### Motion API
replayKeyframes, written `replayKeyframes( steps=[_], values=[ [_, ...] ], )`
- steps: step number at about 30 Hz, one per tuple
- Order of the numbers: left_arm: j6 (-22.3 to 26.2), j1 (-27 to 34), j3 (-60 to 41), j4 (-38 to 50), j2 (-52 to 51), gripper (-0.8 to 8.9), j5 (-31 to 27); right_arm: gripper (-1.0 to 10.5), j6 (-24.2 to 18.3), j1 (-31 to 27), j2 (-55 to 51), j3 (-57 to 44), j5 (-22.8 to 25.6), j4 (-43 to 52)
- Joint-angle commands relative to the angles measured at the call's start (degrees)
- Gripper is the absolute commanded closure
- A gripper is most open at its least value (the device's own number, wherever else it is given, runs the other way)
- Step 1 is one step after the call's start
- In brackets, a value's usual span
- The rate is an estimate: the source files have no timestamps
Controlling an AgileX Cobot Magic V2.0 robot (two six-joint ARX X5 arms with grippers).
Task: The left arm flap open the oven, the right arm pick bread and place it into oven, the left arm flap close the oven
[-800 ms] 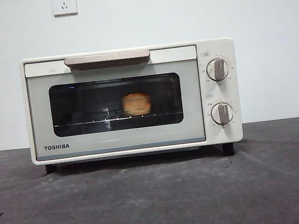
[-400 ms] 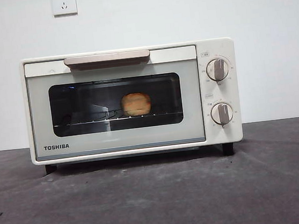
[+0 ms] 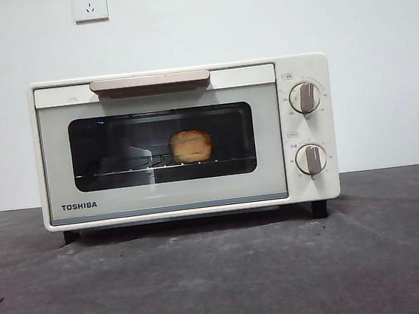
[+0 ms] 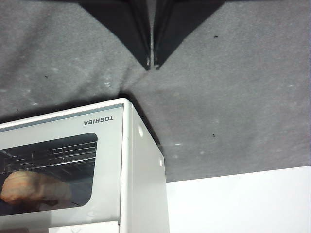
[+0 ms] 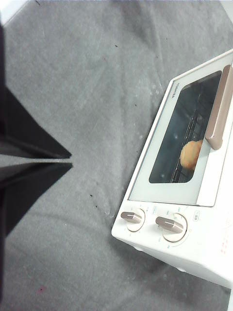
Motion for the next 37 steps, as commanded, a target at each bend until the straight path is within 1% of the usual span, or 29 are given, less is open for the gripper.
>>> replayKeyframes(
  steps=[1,3,5,6,8,11,13,16,19,25,31,37],
  values=[
    [0.1,0.1,-1.0,-0.5,-0.2,7.97,-0.2,9.4,-1.4,0.5,0.3,0.7,0.5,0.7],
    [0.1,0.1,-1.0,-0.5,-0.2,7.97,-0.2,9.4,-1.9,-0.1,0.3,0.7,1.6,1.2],
    [0.1,0.1,-1.0,-0.5,-0.2,7.97,-0.2,9.4,-3.6,-2.2,0.0,0.5,2.8,2.8],
    [0.1,0.1,-1.0,-0.5,-0.2,7.97,-0.2,9.4,-4.5,-3.7,-0.3,0.2,2.4,4.2],
    [0.1,0.1,-1.0,-0.5,-0.2,7.97,-0.2,9.4,-5.9,-7.5,-1.5,-1.5,0.2,8.5],
    [0.1,0.1,-1.0,-0.5,-0.2,7.97,-0.2,9.4,-8.2,-14.2,-4.9,-5.6,-4.6,15.7],
    [0.1,0.1,-1.0,-0.5,-0.2,7.97,-0.2,9.4,-10.2,-18.3,-7.5,-9.1,-6.6,20.6],
    [0.1,0.1,-1.0,-0.5,-0.2,7.97,-0.2,9.4,-13.2,-23.8,-11.3,-13.9,-7.6,25.4],
    [0.1,0.1,-1.0,-0.5,-0.2,7.97,-0.2,9.4,-15.0,-28.9,-14.9,-18.4,-7.7,28.7],
    [0.1,0.1,-1.0,-0.5,-0.2,7.97,-0.2,9.4,-15.5,-37.8,-21.2,-27.4,-7.7,35.9],
    [0.1,0.1,-1.0,-0.5,-0.2,7.97,-0.2,9.4,-15.5,-42.2,-25.9,-33.6,-7.5,38.5],
    [0.1,0.1,-1.0,-0.5,-0.2,7.97,-0.2,9.4,-15.2,-42.6,-29.2,-38.3,-7.5,40.0]
  ],
)
